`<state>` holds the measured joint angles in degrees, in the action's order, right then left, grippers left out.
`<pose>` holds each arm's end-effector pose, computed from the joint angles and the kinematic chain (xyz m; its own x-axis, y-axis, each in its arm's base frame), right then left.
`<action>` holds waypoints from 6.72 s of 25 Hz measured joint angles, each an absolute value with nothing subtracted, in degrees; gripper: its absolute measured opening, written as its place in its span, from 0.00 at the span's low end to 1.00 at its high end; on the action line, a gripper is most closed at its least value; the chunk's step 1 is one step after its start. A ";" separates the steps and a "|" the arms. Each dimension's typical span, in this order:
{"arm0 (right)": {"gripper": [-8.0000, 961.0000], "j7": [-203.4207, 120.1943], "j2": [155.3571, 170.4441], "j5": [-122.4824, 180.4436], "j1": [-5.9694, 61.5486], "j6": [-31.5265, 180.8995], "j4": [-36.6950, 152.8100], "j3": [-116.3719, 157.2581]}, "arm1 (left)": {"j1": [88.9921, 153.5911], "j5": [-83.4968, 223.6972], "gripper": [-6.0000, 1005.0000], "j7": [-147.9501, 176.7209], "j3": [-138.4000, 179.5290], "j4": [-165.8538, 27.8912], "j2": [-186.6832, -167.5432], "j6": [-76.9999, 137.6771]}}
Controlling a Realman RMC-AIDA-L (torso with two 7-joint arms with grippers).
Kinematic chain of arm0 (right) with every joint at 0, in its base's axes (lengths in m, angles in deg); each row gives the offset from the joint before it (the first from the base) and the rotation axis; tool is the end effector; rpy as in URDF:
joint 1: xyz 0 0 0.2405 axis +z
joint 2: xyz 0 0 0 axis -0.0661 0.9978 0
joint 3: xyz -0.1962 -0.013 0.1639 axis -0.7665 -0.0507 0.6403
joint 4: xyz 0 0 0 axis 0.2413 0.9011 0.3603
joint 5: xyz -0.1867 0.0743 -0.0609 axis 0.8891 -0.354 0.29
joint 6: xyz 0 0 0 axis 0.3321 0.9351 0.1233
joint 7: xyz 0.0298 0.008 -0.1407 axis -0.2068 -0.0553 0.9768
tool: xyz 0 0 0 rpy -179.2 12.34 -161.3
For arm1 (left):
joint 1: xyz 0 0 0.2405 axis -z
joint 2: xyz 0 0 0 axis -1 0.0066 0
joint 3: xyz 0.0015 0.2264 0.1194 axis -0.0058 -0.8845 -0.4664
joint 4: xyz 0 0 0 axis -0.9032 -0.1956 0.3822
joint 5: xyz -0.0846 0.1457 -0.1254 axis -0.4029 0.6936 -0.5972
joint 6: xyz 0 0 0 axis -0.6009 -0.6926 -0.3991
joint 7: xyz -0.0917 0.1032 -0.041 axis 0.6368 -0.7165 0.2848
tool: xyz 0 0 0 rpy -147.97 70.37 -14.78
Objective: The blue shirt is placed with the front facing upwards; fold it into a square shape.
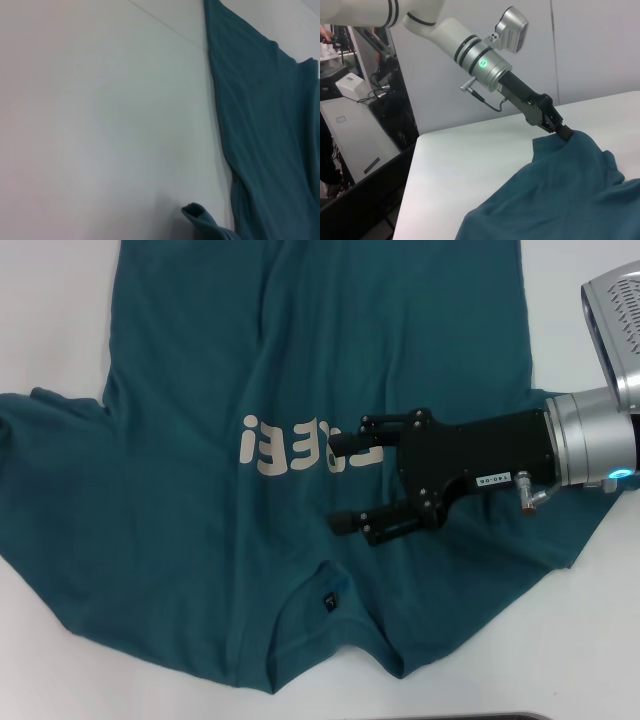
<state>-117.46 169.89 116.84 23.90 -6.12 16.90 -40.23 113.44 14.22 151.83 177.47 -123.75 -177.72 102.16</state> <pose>0.2136 0.3043 -0.0442 0.8919 -0.1906 -0.4102 -0.1932 -0.9805 0.0354 -0.3620 0.3207 0.0941 0.0758 0.8158 0.5734 0.9870 0.0203 -0.1593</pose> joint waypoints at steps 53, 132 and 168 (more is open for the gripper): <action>0.96 -117.18 169.81 117.27 23.75 -4.95 17.65 -39.21 | 117.29 2.79 0.11 152.10 172.61 -118.86 -184.18 109.75; 0.96 -118.44 169.64 117.28 24.17 -4.28 18.31 -37.32 | 110.45 7.51 0.95 143.21 171.75 -121.35 -185.36 128.83; 0.96 -118.88 169.63 117.28 24.13 -3.37 18.39 -37.15 | 112.87 9.51 0.95 158.20 174.26 -117.15 -184.31 109.94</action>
